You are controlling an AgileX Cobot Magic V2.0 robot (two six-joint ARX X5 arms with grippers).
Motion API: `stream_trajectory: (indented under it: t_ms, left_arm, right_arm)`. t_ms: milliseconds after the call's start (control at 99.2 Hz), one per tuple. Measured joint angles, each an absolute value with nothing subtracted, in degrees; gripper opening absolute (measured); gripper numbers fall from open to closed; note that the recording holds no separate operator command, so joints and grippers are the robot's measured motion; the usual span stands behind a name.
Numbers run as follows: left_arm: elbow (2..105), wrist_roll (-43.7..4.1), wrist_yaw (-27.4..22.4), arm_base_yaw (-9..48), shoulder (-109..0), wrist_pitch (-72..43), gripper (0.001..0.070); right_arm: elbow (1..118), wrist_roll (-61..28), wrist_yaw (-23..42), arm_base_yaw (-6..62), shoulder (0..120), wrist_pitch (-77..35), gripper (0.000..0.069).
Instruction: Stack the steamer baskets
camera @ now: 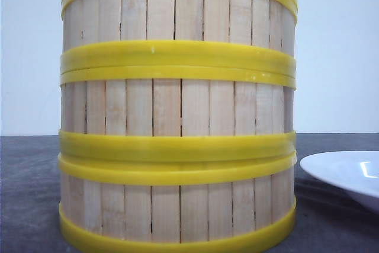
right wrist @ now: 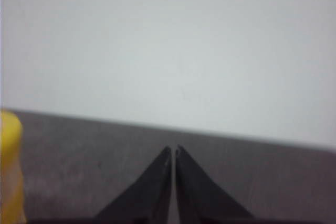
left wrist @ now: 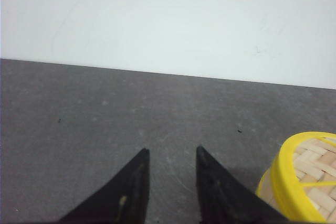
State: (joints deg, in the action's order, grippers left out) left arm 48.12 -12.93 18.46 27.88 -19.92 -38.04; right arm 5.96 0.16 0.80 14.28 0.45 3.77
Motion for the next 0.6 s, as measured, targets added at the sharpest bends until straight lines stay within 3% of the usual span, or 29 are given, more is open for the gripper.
stream_trajectory:
  t_ms: [151,605]
  left_arm:
    - [48.1,-12.9,18.5,27.9,-19.8,-38.0,0.0147]
    - [48.1,-12.9,18.5,27.9,-19.8,-38.0,0.0147]
  right_arm:
    - [0.8,2.5,-1.3,13.1,0.4,7.6,0.0010]
    - [0.8,3.0,-0.1,13.5,0.4,7.0,0.0010]
